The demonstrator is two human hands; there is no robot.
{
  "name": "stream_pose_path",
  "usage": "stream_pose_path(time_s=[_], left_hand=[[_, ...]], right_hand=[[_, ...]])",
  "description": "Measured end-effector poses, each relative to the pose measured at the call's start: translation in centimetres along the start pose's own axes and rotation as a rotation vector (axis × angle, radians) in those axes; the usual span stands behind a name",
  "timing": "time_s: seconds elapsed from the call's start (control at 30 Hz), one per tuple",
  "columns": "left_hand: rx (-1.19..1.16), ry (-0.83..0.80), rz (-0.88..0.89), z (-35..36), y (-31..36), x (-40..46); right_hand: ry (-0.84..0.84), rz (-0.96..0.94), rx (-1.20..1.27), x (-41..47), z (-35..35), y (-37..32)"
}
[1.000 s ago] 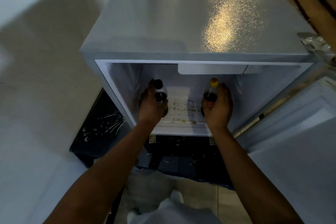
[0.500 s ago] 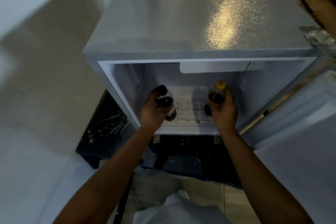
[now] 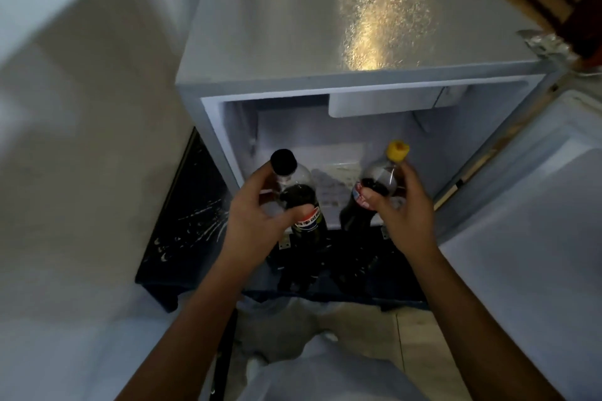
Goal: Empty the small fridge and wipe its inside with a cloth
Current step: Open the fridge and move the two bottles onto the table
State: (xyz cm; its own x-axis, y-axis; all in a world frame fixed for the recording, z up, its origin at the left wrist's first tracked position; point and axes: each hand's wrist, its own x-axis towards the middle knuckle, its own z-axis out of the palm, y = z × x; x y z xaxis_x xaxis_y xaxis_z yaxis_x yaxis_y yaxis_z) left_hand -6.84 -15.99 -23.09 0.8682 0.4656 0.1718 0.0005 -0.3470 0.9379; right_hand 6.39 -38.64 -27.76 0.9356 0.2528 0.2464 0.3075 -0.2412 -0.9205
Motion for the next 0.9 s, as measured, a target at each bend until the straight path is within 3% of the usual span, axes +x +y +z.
stream_pose_path(time_s=[0.3, 0.57, 0.9], left_hand=[[-0.007, -0.010, 0.062, -8.2, -1.9, -5.0], [0.041, 0.071, -0.037, -15.7, -6.2, -8.3], [0.107, 0.194, -0.188, -22.1, -10.7, -6.9]], right_hand=[[0.022, -0.005, 0.046, -9.0, 3.1, -7.1], [-0.103, -0.039, -0.006, -12.5, 8.6, -9.1], [-0.356, -0.067, 0.001, -9.2, 18.5, -11.3]])
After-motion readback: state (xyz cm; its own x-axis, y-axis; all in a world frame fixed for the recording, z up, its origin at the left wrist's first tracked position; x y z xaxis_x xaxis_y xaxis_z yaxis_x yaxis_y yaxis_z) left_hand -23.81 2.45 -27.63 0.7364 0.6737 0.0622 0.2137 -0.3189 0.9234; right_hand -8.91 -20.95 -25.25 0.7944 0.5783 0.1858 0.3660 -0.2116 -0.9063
